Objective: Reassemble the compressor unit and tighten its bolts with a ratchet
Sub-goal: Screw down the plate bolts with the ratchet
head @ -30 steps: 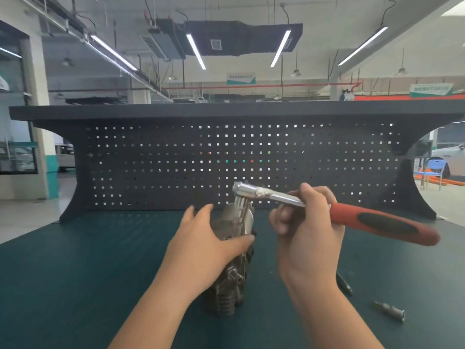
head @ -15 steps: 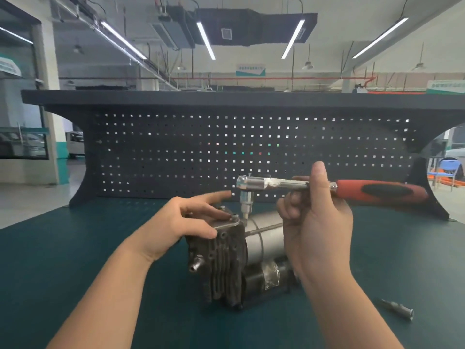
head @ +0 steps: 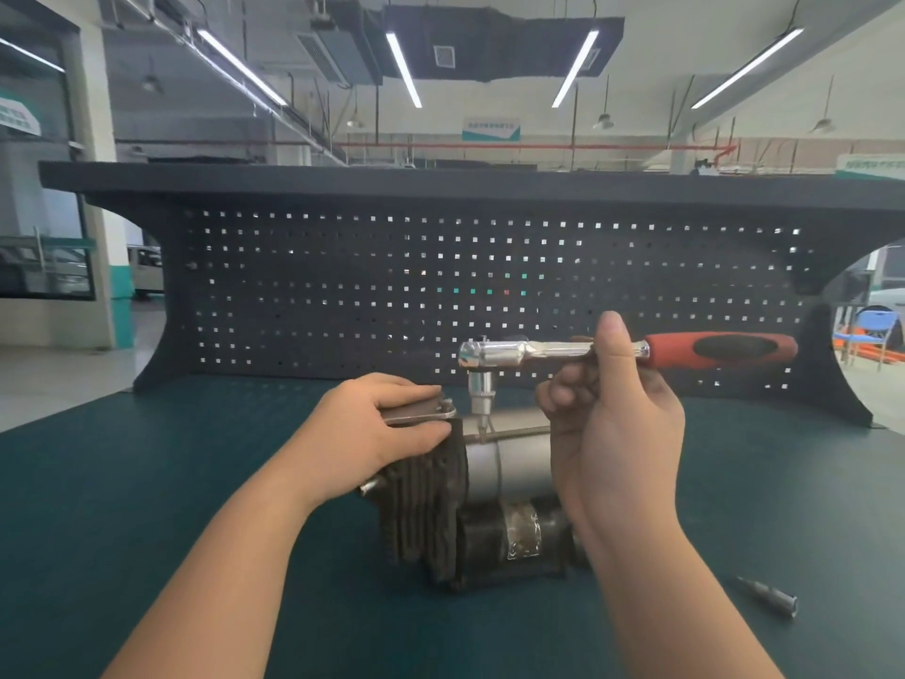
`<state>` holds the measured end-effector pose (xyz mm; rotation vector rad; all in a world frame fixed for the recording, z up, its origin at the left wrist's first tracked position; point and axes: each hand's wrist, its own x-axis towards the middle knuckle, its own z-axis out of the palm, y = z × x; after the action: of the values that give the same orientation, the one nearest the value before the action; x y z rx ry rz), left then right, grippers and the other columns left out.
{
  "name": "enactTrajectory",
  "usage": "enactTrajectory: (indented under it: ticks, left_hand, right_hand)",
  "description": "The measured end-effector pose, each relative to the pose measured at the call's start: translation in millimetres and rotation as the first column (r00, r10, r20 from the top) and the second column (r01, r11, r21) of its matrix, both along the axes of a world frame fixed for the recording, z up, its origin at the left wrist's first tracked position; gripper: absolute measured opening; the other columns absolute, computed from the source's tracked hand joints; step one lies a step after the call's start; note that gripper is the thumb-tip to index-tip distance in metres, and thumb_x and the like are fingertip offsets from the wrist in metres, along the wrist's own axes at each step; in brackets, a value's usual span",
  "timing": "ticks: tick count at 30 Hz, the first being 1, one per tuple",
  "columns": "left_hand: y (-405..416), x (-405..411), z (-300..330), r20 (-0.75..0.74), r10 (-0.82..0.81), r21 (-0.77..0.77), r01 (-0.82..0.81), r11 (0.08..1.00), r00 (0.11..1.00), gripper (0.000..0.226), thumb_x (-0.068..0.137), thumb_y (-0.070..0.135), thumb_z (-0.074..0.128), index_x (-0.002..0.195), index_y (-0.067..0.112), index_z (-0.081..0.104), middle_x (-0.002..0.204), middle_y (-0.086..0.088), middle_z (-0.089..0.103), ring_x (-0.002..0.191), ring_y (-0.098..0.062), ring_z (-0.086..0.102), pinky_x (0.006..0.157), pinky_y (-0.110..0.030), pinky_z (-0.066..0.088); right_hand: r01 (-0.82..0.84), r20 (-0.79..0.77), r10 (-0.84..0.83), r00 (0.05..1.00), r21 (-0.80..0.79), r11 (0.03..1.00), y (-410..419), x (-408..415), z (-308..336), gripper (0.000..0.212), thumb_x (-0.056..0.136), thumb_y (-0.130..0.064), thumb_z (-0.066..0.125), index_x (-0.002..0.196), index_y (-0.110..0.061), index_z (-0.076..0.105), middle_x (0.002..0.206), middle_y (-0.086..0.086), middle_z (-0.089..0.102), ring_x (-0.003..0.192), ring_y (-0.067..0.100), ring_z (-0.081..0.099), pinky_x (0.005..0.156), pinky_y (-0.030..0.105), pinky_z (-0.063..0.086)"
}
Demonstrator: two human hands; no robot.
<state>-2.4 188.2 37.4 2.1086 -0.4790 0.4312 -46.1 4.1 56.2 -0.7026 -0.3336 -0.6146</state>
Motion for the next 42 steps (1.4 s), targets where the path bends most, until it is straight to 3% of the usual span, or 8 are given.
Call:
enactTrajectory:
  ticks: [5,9,16,21,29,33,38,42]
  left_hand:
    - [10,2,3,-0.075,-0.199,-0.108,0.19,0.976,0.977,0.035,0.078,0.011,0.08,0.09,0.044,0.076,0.114,0.028,0.063,0.102,0.005,0.064,0.084,-0.008,0.048]
    - [7,-2,2,-0.096,-0.234,-0.088,0.226,0.97,0.967,0.046,0.067,0.027,0.087,0.111,0.024,0.074,0.116,0.023,0.064,0.105,0.0,0.065,0.086,-0.013,0.048]
    - [-2,-18,4,-0.073,-0.235,-0.069,0.23,0.971,0.969,0.027,0.073,0.03,0.08,0.095,0.044,0.072,0.112,0.027,0.064,0.1,0.01,0.063,0.079,-0.001,0.043]
    - [-2,-25,8,-0.1,-0.224,-0.013,0.224,0.975,0.969,0.042,0.062,0.049,0.076,0.104,0.045,0.069,0.115,0.028,0.063,0.106,0.012,0.059,0.085,-0.004,0.043]
    - [-6,-28,7,-0.031,-0.217,-0.079,0.214,0.974,0.976,0.049,0.078,0.067,0.045,0.103,0.037,0.074,0.109,0.026,0.07,0.107,0.011,0.06,0.092,-0.01,0.041]
    - [-12,-25,6,0.032,-0.162,-0.165,0.165,0.972,0.986,0.022,0.095,0.043,0.054,0.092,0.046,0.075,0.098,0.022,0.074,0.096,0.007,0.066,0.077,-0.005,0.044]
    - [-16,-25,6,0.038,-0.136,-0.206,0.141,0.968,0.99,0.027,0.085,0.039,0.05,0.086,0.044,0.076,0.095,0.019,0.075,0.092,0.006,0.067,0.072,-0.002,0.042]
    - [-15,-26,7,0.026,-0.125,-0.242,0.127,0.962,0.992,0.032,0.098,0.028,0.051,0.085,0.04,0.078,0.092,0.016,0.076,0.088,0.004,0.068,0.07,-0.006,0.045]
  right_hand:
    - [-0.039,-0.01,0.038,0.999,-0.047,0.998,4,4,-3,0.019,0.093,-0.022,0.061,0.079,-0.011,0.056,0.055,0.002,0.061,0.042,0.012,0.056,0.047,0.021,0.048]
    - [-0.034,-0.005,0.033,0.999,-0.075,0.997,7,5,-4,0.02,0.093,-0.02,0.06,0.076,-0.011,0.057,0.056,0.004,0.063,0.045,0.015,0.06,0.048,0.023,0.05]
    - [0.063,0.001,-0.064,0.998,-0.109,0.992,0,2,0,0.019,0.095,-0.022,0.059,0.079,-0.014,0.055,0.054,-0.001,0.061,0.044,0.012,0.058,0.048,0.021,0.048]
    - [0.049,-0.004,-0.049,0.999,-0.088,0.995,0,1,0,0.019,0.094,-0.024,0.06,0.081,-0.012,0.055,0.055,0.002,0.062,0.043,0.013,0.057,0.047,0.023,0.049]
    - [0.022,0.017,-0.02,1.0,-0.069,0.997,2,1,1,0.019,0.095,-0.022,0.059,0.08,-0.012,0.054,0.053,0.001,0.062,0.043,0.013,0.058,0.046,0.022,0.049]
    - [0.026,0.024,-0.024,0.999,-0.065,0.998,2,2,0,0.02,0.095,-0.021,0.058,0.078,-0.013,0.054,0.053,0.0,0.062,0.045,0.012,0.06,0.048,0.021,0.05]
    - [0.063,0.032,-0.06,0.998,-0.078,0.995,3,0,0,0.021,0.095,-0.022,0.059,0.077,-0.014,0.056,0.053,-0.002,0.062,0.046,0.011,0.061,0.049,0.021,0.05]
    - [0.023,0.018,-0.022,1.0,-0.056,0.998,6,-1,1,0.018,0.093,-0.022,0.06,0.079,-0.012,0.054,0.053,0.0,0.062,0.043,0.012,0.059,0.047,0.022,0.05]
